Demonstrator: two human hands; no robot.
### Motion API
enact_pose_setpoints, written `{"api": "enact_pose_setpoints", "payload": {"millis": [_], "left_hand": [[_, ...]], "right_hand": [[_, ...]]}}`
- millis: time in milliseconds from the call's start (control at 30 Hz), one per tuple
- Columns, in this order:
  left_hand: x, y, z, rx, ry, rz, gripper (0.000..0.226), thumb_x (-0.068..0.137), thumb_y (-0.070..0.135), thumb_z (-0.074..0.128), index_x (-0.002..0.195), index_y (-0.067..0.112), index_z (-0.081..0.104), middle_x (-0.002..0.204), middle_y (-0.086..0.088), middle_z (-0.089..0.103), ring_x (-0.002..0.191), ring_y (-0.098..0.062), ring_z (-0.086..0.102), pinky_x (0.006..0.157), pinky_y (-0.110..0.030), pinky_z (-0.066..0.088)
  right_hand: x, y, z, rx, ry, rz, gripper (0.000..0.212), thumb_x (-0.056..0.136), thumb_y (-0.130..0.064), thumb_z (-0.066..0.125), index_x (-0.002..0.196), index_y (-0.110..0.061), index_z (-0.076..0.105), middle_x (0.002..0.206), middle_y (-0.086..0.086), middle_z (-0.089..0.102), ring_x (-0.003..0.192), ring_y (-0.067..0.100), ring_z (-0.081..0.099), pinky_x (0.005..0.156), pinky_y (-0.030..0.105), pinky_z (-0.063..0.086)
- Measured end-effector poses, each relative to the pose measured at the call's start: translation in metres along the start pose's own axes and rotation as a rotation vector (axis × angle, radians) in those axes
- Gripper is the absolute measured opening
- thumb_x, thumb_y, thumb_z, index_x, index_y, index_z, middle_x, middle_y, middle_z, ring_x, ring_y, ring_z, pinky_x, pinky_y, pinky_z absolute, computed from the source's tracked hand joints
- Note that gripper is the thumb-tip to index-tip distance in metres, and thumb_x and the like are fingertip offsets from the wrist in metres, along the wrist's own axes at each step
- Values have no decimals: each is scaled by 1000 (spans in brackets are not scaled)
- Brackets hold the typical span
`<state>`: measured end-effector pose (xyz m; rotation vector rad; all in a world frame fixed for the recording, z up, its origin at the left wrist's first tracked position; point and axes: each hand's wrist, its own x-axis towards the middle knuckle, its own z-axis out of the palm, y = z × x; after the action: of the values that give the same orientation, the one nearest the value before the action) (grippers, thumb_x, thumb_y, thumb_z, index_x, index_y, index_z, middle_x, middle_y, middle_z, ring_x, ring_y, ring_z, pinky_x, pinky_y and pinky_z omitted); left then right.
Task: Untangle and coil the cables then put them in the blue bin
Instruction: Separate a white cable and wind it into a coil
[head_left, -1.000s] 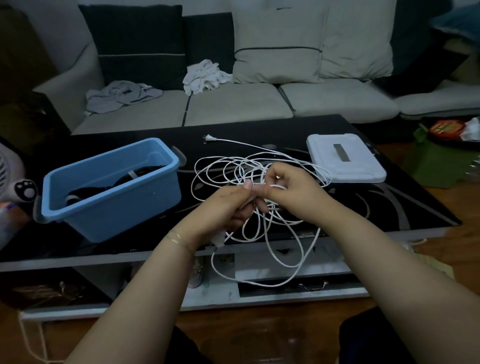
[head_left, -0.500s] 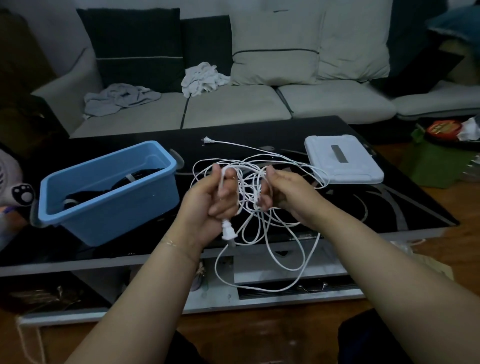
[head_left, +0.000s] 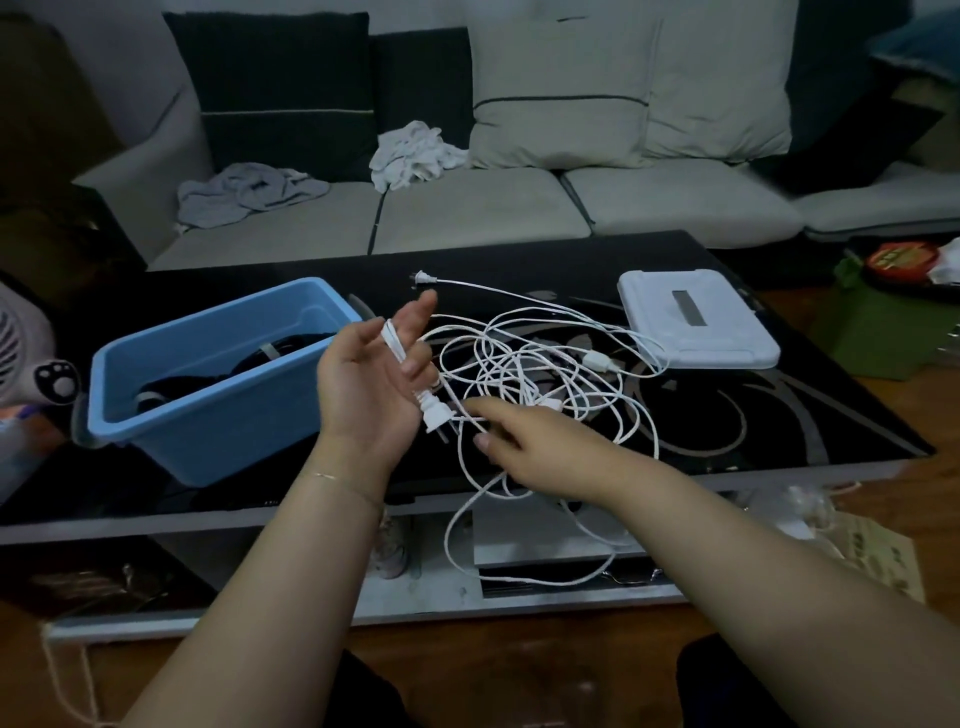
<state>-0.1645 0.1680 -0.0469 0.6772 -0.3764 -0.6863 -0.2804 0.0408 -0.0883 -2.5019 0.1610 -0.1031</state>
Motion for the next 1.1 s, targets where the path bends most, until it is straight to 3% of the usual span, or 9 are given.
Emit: {"api": "enact_pose_setpoints", "payload": {"millis": [100,267,367,500,633,767,900,1033,1100], "left_hand": [[2,-7,0,247,79,26,31,97,18,33,117,4,52,103,-4,72,45,-7,33,44,-18,27],[4,-21,1,619,98,184,28,107,24,27,117,13,51,99,2,75,46,-5,43,44,-19,31],[2,-24,0,632,29,205,28,107,25,27,118,13,49,104,0,74,75,-14,70,61,-20,52],[-1,-27,-1,804,-13,232,30,107,22,25,127,10,45,116,1,69,98,-17,70,78,-23,56],[-3,-33,-3,1256,-57,323,30,106,24,29,130,14,43,121,6,64,88,-6,69,79,-23,55],[-7,-37,1,1648,-167,409,33,103,36,27,125,20,46,105,17,67,91,-8,63,77,-33,47],[-10,-34,4,1757,-190,288,54,92,57,17,106,16,49,104,-2,68,94,-25,62,80,-44,47],[-13,-32,14,1696,-350,28,76,77,80,25,106,18,57,94,2,68,87,-17,64,80,-43,51],[-13,-32,19,1513,-412,-42,70,77,76,39,103,14,60,88,5,67,79,-12,62,74,-36,49]], "right_hand": [[-2,-5,3,-165,48,-44,40,100,-39,39,140,-38,34,114,4,64,100,25,59,72,31,40],[-2,-9,0,-328,78,-81,32,100,-41,36,131,-34,41,103,7,66,95,31,59,65,32,33],[-3,-10,0,-326,91,-95,32,100,-42,37,130,-35,43,105,6,66,95,29,59,65,31,31],[-6,-13,-5,-250,25,-89,34,97,-44,42,130,-37,43,88,-5,61,69,12,54,55,27,30],[-7,-15,-8,-247,71,-143,15,93,-40,48,85,-27,51,66,-9,52,63,15,50,52,30,29],[-10,-15,-19,10,83,-64,17,72,-41,50,64,-26,52,57,-9,54,54,8,47,56,32,41],[-11,-8,-32,174,59,-6,6,80,-23,58,80,-18,61,72,-8,63,69,11,58,69,39,50],[-17,-6,-39,-264,290,-73,24,78,-21,55,96,-34,48,66,-14,52,78,20,58,61,27,34],[-17,-7,-39,-384,430,-184,36,73,-12,57,106,-23,49,71,-11,58,81,23,59,82,24,29]]}}
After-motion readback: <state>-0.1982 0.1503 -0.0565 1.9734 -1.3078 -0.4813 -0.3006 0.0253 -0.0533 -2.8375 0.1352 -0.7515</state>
